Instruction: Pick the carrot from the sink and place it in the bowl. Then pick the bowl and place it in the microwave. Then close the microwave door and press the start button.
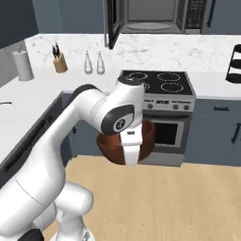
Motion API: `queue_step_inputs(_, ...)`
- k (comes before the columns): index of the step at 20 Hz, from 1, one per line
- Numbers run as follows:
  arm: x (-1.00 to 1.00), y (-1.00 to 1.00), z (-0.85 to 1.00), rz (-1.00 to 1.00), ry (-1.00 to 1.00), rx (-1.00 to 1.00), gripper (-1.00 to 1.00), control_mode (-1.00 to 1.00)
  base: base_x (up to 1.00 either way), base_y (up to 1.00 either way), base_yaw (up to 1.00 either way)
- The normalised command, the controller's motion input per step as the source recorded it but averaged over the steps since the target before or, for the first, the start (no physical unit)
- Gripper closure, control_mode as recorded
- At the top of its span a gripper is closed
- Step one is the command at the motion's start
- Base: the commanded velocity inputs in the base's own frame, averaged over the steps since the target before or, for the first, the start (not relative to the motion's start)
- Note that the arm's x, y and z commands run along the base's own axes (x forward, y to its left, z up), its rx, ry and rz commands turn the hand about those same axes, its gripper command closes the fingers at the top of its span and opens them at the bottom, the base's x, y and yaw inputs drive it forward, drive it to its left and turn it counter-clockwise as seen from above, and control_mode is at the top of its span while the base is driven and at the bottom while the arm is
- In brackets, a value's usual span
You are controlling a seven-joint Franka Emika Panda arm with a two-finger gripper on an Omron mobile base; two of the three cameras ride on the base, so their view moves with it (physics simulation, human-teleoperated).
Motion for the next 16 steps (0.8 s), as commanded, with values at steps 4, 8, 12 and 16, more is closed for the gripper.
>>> queue_step_inputs(4, 0.00, 0.00, 0.00, 0.00, 0.00, 0.00, 1.00, 1.00, 1.00, -0.03, 0.00)
queue_step_inputs(8, 0.00, 0.00, 0.00, 0.00, 0.00, 0.00, 1.00, 1.00, 1.00, -0.01, 0.04)
queue_step_inputs(12, 0.00, 0.00, 0.00, 0.00, 0.00, 0.00, 1.00, 1.00, 1.00, -0.50, 0.22)
queue_step_inputs(16, 0.00, 0.00, 0.00, 0.00, 0.00, 0.00, 1.00, 1.00, 1.00, -0.69, 0.33)
